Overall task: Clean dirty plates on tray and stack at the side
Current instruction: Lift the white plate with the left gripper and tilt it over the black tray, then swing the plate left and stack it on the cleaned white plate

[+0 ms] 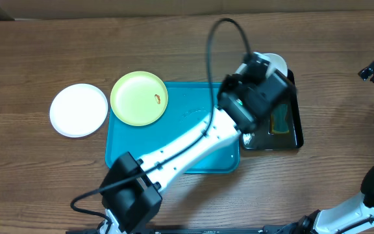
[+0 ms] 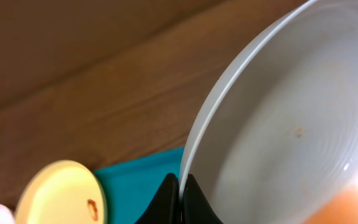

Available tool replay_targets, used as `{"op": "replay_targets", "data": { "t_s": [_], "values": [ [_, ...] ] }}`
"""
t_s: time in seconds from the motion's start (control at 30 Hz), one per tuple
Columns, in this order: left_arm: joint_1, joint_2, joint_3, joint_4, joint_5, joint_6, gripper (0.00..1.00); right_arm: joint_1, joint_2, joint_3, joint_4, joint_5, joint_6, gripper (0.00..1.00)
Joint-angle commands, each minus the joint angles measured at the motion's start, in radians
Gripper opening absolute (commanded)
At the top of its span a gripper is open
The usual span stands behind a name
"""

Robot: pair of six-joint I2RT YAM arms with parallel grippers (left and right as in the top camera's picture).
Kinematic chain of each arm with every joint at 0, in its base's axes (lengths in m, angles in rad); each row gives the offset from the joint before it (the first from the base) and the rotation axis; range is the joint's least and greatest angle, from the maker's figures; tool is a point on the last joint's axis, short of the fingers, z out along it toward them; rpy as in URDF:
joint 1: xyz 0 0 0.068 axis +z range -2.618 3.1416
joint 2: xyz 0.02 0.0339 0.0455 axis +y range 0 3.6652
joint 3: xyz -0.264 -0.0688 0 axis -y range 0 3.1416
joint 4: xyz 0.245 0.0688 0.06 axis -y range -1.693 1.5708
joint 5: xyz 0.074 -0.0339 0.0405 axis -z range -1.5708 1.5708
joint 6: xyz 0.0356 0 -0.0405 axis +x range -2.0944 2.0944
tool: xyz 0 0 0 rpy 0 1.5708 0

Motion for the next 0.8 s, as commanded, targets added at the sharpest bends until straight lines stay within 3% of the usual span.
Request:
{"op": "replay_targets", "data": {
  "t_s": [0.0, 0.23, 0.4, 0.77],
  "values": [
    [-0.051, 0.008, 0.025, 0.028, -0.237, 0.082, 0.04, 0.002, -0.013, 0.014, 0.004, -0.011, 0.007, 1.00],
    [-0.078, 0.009, 0.025, 0.153, -0.322, 0.249, 0.04, 0.002, -0.013, 0.014, 0.004, -0.011, 0.007, 1.00],
    [-0.091, 0.008, 0.025, 0.218, -0.447, 0.306, 0.04, 0.002, -0.013, 0.014, 0.004, -0.011, 0.007, 1.00],
    [-0.121, 0.008, 0.025, 0.317, -0.490, 0.388, 0.04, 0.002, -0.013, 0.014, 0.004, -0.011, 0.007, 1.00]
  ]
}}
